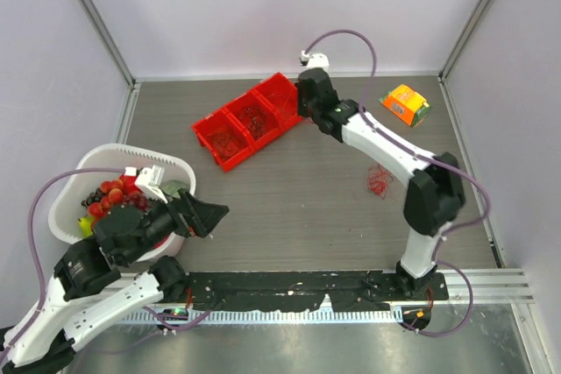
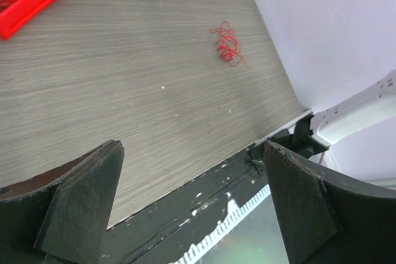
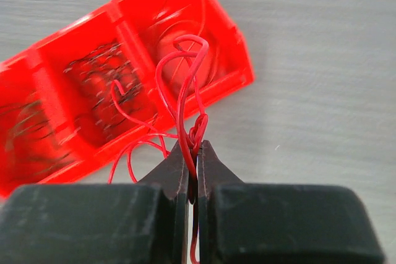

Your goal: Untangle the cables

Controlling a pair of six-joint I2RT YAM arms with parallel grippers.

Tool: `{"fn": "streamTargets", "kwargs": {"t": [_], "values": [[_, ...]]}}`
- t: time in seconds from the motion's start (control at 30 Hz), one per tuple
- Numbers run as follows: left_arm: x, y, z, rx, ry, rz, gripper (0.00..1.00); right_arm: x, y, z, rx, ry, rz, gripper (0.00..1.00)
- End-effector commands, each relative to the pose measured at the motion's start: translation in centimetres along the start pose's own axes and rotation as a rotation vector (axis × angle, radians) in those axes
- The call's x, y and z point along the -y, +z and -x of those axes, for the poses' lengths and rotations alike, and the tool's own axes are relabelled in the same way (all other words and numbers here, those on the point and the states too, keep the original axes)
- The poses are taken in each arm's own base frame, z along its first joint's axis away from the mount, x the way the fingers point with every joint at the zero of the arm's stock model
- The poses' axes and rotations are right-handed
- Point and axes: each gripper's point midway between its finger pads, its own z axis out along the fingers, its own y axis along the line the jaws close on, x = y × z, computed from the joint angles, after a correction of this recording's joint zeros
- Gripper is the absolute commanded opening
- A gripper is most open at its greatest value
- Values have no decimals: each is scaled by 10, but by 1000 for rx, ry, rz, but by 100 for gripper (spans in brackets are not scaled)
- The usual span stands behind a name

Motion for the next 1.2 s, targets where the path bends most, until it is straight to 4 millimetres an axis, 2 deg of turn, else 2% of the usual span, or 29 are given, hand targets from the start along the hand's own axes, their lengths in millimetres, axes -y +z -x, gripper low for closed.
{"fn": "streamTargets", "kwargs": {"t": [0.0, 0.03, 0.07, 0.1, 0.13, 0.17, 0.2, 0.23, 0.27, 0.3, 0.33, 0.4, 0.63, 0.67, 0.77, 0.8, 0.83, 0.87, 0.9, 0.93, 1.07, 1.13, 1.17], "values": [[-28, -23, -3, -5, 70, 100, 100, 20, 46, 29, 33, -320, -190, 1], [-32, -27, -3, 1, 69, 108, 100, 26, 62, 22, 17, -371, -225, 1], [-34, -31, -3, 11, 66, 107, 100, 21, 68, 38, 49, -399, -230, 1], [-36, -34, -3, 21, 60, 106, 100, 23, 84, 30, 36, -450, -248, 1], [-39, -36, -3, 25, 57, 110, 100, 22, 88, 46, 72, -458, -260, 1], [-41, -39, -3, 34, 51, 111, 100, 23, 105, 31, 45, -512, -273, 1], [-44, -42, -4, 41, 48, 116, 100, 20, 108, 46, 77, -519, -282, 1], [-45, -43, -3, 48, 44, 116, 99, 21, 123, 36, 64, -556, -297, 1], [-47, -45, -3, 57, 40, 120, 100, 22, 127, 42, 79, -566, -318, 1], [-48, -47, -1, 68, 38, 123, 100, 23, 142, 30, 65, -594, -321, 1], [-49, -49, 0, 74, 37, 121, 100, 18, 148, 31, 76, -594, -298, 1], [-49, -51, 2, 90, 37, 122, 100, 10, 164, 20, 92, -578, -249, 1], [-50, -50, 1, 88, 36, 124, 100, -15, 206, -10, 102, -405, 4, 1], [-50, -49, 1, 87, 36, 120, 100, -12, 213, -17, 91, -367, 25, 1], [-49, -47, -1, 81, 35, 122, 100, -20, 223, -18, 93, -277, 126, 1], [-50, -46, -2, 76, 37, 126, 100, -15, 229, -22, 84, -217, 137, 1], [-50, -46, -1, 77, 39, 127, 100, -19, 231, -17, 87, -189, 182, 1], [-50, -46, -1, 76, 39, 130, 100, -11, 239, -29, 54, -150, 182, 1], [-51, -46, -1, 75, 40, 133, 100, -13, 240, -20, 68, -134, 197, 1], [-51, -45, -1, 75, 40, 133, 100, -12, 245, -34, 24, -113, 220, 1], [-50, -44, -2, 68, 42, 137, 100, -11, 241, -36, -1, -85, 231, 2], [-51, -43, -3, 62, 44, 141, 100, -6, 233, -31, -8, -75, 204, 14], [-51, -42, -3, 59, 45, 143, 100, -5, 226, -20, 1, -70, 189, 25]]}}
